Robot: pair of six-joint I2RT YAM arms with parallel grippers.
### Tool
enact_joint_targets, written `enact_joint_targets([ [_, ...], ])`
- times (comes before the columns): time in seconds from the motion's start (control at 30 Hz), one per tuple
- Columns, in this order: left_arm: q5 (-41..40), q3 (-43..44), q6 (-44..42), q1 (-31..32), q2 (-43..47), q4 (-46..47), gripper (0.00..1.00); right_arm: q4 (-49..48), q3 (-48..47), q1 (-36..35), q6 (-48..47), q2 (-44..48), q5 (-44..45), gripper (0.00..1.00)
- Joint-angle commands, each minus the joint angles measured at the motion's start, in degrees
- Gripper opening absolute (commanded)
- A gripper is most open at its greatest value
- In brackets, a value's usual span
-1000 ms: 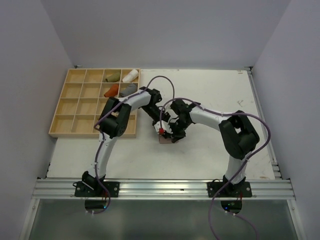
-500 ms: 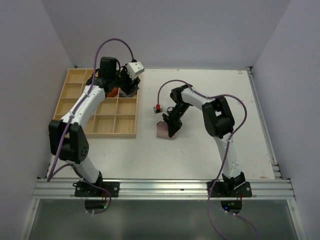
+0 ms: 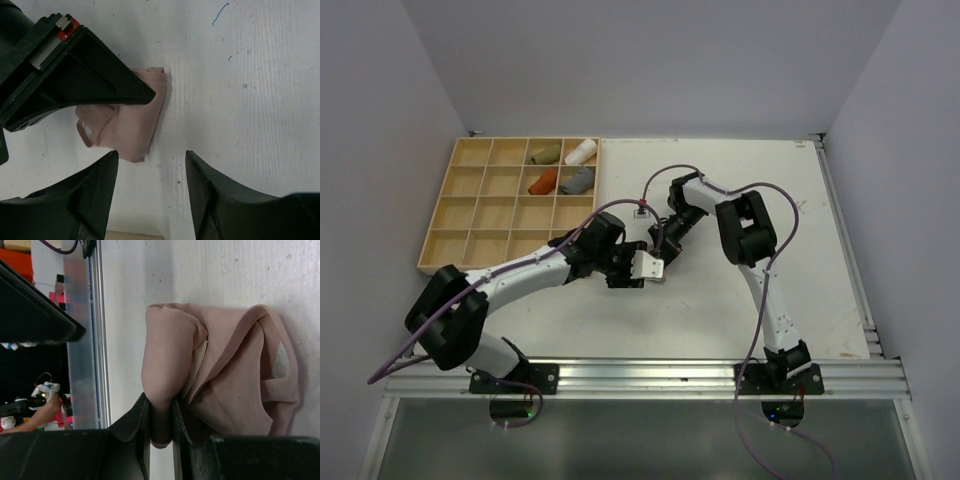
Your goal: Roll the underwear
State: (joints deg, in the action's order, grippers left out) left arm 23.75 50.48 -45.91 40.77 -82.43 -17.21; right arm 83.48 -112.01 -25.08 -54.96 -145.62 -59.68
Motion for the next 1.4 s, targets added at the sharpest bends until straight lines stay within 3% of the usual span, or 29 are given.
enact_joint_targets([
  [0.0,-1.69,0.23,-3.92,1.59,-3.07,9.73,0.60,7.40,0.82,-0.85,0.38,-4.76,6.77,0.00],
  [0.33,-1.77,0.76,-12.09,3.08,-13.89,11.58,0.59,7.40,2.23,-0.67,-0.85,-4.85,6.33,0.00],
  [0.43,-1.08,1.02,-12.62,3.52,-16.00,11.76,0.55,7.40,1.79,-0.67,-0.85,-4.85,6.51,0.00],
  [0.47,-0.90,1.20,-13.06,3.70,-16.87,10.37,0.48,7.40,1.44,-0.58,-0.85,-4.85,6.68,0.00],
  [0.5,-0.46,2.25,-13.33,3.79,-17.23,8.96,0.44,7.40,1.18,-0.58,-1.03,-4.67,6.77,0.02],
  [0.53,-0.11,3.04,-13.76,3.79,-17.67,7.21,0.40,7.31,1.00,-0.58,-1.11,-4.32,6.86,0.12],
  [0.67,2.70,7.17,-14.91,4.22,-19.60,-6.83,0.18,7.22,-3.37,0.82,-0.51,-1.95,10.44,0.28],
  [0.73,3.32,7.97,-12.73,4.92,-20.13,-10.62,0.13,7.13,-6.10,2.92,-0.58,0.15,12.38,0.35],
  [0.83,4.02,9.37,-9.30,5.98,-21.71,-14.59,0.11,7.13,-9.09,5.65,-0.85,2.79,13.80,0.40],
  [1.03,9.82,10.69,0.99,5.90,-25.05,-19.70,0.20,3.54,-18.77,13.91,4.58,8.94,14.33,0.45],
  [1.13,13.51,15.69,4.33,5.11,-31.10,-24.87,0.20,0.11,-15.72,17.60,5.56,16.75,15.55,0.49],
  [1.37,18.96,35.10,6.18,-1.30,-50.42,-39.71,0.21,-9.03,13.25,21.04,-2.23,42.85,20.13,0.51],
])
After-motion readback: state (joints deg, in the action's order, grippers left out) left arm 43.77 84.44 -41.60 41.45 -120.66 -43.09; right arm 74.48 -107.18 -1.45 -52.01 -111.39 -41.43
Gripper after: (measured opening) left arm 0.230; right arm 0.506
